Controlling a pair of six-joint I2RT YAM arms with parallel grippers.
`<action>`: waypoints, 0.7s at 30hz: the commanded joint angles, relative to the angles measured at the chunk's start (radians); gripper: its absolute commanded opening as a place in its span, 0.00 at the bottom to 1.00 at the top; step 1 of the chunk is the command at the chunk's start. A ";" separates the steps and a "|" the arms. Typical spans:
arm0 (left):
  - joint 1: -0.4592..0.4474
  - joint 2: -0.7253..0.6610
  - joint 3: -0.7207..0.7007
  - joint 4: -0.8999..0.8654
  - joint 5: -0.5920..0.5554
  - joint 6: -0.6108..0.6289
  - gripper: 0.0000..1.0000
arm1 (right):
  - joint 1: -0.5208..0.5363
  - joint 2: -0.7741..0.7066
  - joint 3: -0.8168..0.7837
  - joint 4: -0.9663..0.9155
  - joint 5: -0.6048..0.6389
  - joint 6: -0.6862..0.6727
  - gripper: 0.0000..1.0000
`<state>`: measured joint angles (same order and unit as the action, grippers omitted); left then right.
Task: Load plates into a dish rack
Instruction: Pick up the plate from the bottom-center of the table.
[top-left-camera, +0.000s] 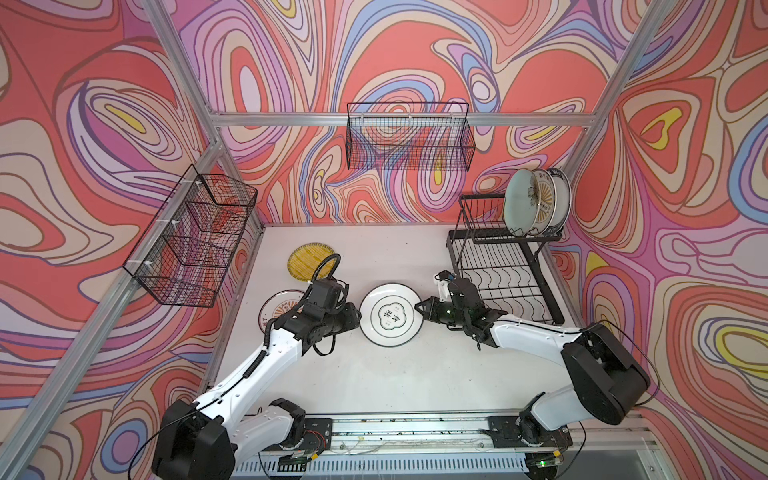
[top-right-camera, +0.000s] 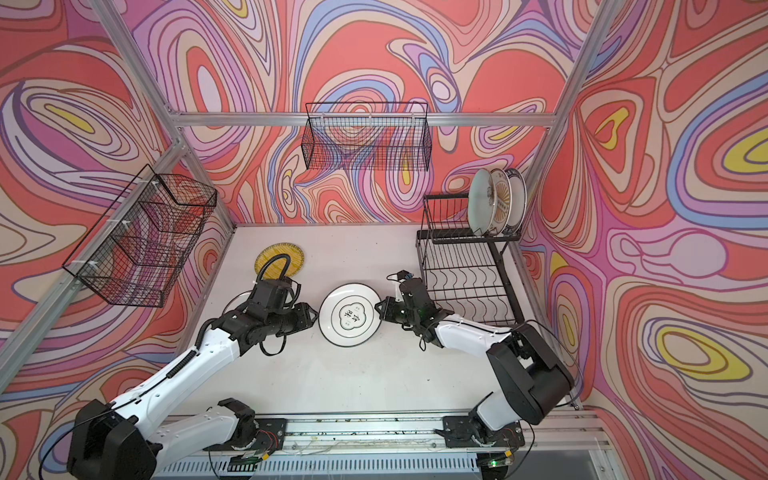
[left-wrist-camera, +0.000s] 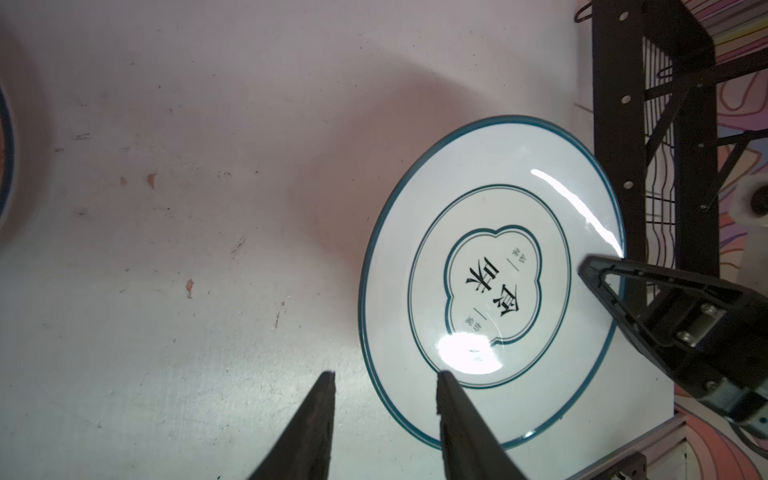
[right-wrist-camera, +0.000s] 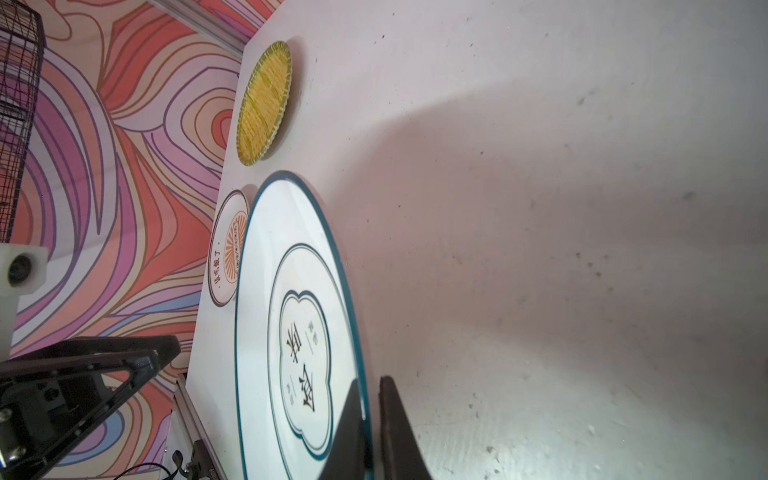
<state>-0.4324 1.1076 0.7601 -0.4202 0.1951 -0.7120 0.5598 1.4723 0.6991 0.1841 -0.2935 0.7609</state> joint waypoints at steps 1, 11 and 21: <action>-0.003 -0.008 -0.041 0.104 0.071 -0.036 0.44 | -0.028 -0.079 -0.014 0.006 -0.026 -0.023 0.00; -0.003 0.035 -0.070 0.239 0.162 -0.057 0.44 | -0.060 -0.201 -0.041 -0.022 -0.035 -0.033 0.00; -0.005 0.057 -0.090 0.322 0.215 -0.083 0.43 | -0.066 -0.196 -0.059 0.062 -0.087 -0.006 0.00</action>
<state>-0.4332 1.1595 0.6865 -0.1551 0.3809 -0.7811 0.5014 1.2896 0.6479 0.1524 -0.3382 0.7383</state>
